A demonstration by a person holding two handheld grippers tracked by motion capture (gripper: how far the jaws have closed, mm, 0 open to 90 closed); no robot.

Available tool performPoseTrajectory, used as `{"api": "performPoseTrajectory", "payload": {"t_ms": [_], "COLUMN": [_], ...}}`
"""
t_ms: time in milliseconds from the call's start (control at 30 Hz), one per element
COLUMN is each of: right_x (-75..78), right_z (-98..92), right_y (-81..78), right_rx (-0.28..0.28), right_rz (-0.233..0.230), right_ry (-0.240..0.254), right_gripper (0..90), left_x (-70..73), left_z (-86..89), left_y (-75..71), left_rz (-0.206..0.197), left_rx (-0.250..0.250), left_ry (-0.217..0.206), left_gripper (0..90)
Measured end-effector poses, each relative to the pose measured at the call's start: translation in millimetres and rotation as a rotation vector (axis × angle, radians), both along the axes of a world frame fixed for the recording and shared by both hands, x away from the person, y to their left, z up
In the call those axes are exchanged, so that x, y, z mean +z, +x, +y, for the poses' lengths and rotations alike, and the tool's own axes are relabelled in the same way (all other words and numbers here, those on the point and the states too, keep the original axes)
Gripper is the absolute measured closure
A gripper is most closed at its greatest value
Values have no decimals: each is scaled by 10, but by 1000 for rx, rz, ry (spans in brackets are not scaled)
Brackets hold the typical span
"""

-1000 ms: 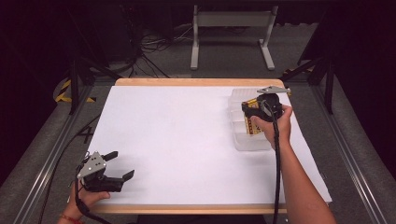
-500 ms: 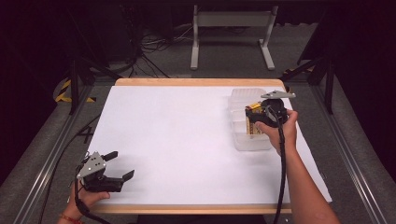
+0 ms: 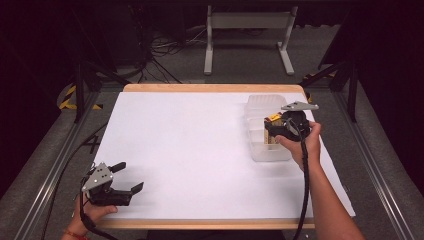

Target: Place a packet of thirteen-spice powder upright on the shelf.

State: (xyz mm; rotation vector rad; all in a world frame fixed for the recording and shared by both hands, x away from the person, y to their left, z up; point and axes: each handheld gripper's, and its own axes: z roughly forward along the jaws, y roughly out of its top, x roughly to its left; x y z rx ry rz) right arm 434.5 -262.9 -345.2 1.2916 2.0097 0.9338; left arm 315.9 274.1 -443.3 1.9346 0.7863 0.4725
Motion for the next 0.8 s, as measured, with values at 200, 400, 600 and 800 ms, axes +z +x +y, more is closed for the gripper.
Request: {"api": "performPoseTrajectory", "payload": {"t_ms": [200,400,600,800], "right_x": [-12,-70,-101,-112], "right_z": [0,-12,-21,-57], "right_y": [-35,-64,-95,-129], "right_rx": [8,12,17,30], "right_rz": [1,4,-4,-5], "right_ry": [-8,-22,-29,-31], "right_gripper": [321,321,320,315], "left_x": [0,1,1,-2], "left_z": [-3,2,2,-4], "left_y": [-3,0,-2,0], "left_rz": [1,-1,-1,2], "left_rx": [0,0,0,-2], "left_ry": [-1,-1,-2,0], "left_gripper": [65,65,65,65]}}
